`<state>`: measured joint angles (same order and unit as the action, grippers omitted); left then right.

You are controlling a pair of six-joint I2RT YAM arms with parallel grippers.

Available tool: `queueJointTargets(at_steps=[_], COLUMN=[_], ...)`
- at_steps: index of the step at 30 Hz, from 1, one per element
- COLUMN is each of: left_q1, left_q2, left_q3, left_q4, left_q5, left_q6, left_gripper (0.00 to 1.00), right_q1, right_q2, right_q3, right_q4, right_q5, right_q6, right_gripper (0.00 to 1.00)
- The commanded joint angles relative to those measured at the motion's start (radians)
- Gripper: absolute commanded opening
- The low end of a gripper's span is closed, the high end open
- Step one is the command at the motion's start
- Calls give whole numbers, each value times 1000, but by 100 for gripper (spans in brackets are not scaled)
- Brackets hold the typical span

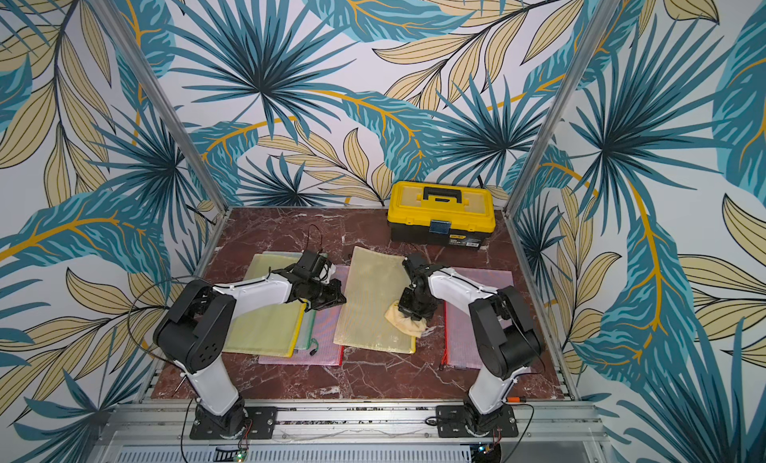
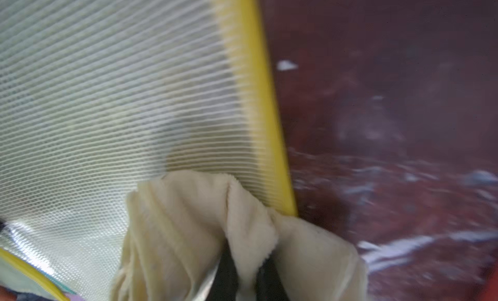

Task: Wipe the document bag
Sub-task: Wipe the dirt from the document bag.

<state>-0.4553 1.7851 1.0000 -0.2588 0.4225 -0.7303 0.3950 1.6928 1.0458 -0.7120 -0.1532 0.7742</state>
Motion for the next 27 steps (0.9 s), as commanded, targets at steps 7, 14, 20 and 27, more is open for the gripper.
queueJointTargets(at_steps=[7, 14, 20, 27], left_q1=[14, 18, 46, 93], left_q2=[-1, -19, -32, -65], left_q3=[-12, -47, -68, -97], left_q4=[89, 88, 89, 84], left_q5=[-21, -26, 7, 87], left_q6=[-72, -71, -31, 41], left_gripper=[0, 0, 0, 0], right_q1=[353, 349, 98, -70], right_q2=[260, 268, -6, -214], right_q3=[307, 250, -150, -253], right_q4=[54, 116, 125, -12], right_q5=[-88, -116, -88, -50], right_q6=[109, 144, 94, 2], right_gripper=[0, 0, 0, 0])
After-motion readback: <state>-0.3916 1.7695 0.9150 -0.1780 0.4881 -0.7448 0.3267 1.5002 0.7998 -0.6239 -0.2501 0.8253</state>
